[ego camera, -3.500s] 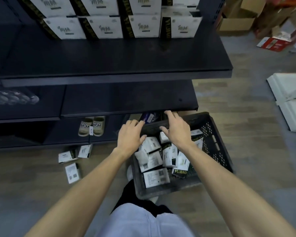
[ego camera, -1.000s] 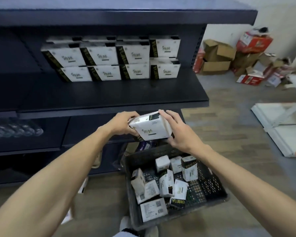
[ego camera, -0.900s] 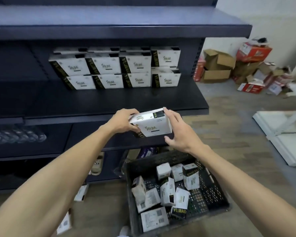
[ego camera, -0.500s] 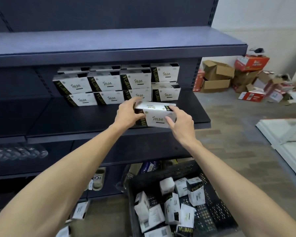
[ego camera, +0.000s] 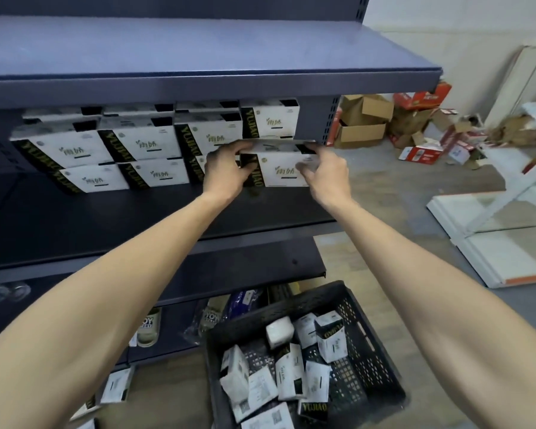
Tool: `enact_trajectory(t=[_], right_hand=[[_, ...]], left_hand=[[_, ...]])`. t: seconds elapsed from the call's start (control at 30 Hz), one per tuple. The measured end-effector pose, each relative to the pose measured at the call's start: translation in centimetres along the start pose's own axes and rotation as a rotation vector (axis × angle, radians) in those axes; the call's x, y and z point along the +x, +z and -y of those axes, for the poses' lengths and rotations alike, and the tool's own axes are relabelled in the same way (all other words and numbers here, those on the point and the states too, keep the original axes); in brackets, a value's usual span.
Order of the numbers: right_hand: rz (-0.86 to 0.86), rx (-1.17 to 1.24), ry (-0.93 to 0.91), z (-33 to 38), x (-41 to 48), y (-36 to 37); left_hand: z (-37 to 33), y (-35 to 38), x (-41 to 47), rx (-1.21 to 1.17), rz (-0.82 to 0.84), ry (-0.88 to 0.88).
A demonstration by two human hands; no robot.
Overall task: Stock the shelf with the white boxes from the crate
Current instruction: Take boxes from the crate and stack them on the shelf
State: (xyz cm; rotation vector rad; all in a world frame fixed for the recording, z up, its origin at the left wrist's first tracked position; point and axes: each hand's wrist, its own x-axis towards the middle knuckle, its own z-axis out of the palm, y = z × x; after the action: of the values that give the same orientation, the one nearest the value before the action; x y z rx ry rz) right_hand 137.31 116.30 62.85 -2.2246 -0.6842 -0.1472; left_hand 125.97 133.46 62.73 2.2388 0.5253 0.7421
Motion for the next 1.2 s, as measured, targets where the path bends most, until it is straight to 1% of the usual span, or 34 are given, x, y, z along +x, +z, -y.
enact_trajectory(t=[0.07,0.2,0.27,0.4,0.57,0.73,0.8,0.9,0.97,1.03,1.13,1.2], right_hand=[[0.022,0.017,-0.036,-0.6,1.8,0.0],[0.035,0.011,-0.168,-1.9,5.9,0.3],[0.038,0.033,-0.183,-2.9,7.9,0.7],[0.073,0.036,-0.245,-4.8,11.0,1.8],[0.096,0.076,-0.272,-6.0,13.1,3.8],[0.068,0.087,-0.305,-6.6,13.3,5.9],[0.099,0.091,-0.308,-7.4,13.0,6.5],[0.138,0.119,-0.319,-8.5,12.5,7.0],[0.139,0.196,-0.268,-8.7,12.4,7.4],[0.099,0.283,-0.202,-8.5,12.3,7.9],[0.068,0.37,-0.13,-8.1,12.4,8.7],[0.038,0.445,-0.058,-7.9,12.3,9.1]], left_hand=[[-0.5,0.8,1.3,0.006,-0.022,-0.003],[-1.7,2.7,4.3,0.071,-0.111,-0.031],[-1.9,3.9,5.7,0.108,-0.138,-0.051],[-1.6,5.8,7.4,0.202,-0.163,-0.016],[-0.2,7.7,8.8,0.242,-0.243,-0.033],[1.6,9.6,8.8,0.303,-0.383,-0.088],[2.0,10.6,7.9,0.222,-0.442,-0.122],[2.2,11.7,7.4,0.077,-0.478,-0.186],[2.3,12.1,7.7,0.022,-0.525,-0.268],[2.4,12.4,8.1,-0.027,-0.58,-0.365],[3.3,13.2,8.4,-0.054,-0.589,-0.486],[3.9,13.7,8.5,-0.17,-0.593,-0.607]])
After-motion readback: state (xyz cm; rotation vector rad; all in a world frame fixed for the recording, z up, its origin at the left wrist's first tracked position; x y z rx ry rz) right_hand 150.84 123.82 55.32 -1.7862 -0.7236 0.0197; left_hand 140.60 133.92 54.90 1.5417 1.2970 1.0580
